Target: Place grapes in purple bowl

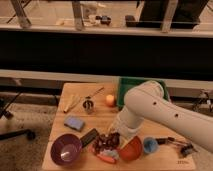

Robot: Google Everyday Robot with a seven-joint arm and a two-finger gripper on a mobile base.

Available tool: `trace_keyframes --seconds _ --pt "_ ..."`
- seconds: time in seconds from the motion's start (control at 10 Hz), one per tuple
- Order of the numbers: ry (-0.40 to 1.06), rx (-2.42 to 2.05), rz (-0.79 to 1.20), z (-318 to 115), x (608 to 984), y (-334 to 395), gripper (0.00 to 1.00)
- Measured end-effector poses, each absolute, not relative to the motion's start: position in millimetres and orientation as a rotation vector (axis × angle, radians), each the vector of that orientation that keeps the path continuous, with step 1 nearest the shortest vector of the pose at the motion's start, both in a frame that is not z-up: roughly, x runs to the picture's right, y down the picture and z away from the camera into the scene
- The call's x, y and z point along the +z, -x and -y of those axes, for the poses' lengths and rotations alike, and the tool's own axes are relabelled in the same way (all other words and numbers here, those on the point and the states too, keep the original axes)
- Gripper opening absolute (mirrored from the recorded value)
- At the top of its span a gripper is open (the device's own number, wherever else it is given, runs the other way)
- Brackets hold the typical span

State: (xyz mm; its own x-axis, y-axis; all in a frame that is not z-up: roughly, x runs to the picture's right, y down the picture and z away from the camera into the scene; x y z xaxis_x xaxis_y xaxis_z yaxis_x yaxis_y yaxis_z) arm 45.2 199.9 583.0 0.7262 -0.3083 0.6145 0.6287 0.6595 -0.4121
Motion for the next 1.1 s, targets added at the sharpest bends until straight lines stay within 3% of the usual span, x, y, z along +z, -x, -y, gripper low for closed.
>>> trace_keyframes --seconds 1.1 --pt "0.668 -0.567 0.547 -208.4 596.7 -11.4 0.0"
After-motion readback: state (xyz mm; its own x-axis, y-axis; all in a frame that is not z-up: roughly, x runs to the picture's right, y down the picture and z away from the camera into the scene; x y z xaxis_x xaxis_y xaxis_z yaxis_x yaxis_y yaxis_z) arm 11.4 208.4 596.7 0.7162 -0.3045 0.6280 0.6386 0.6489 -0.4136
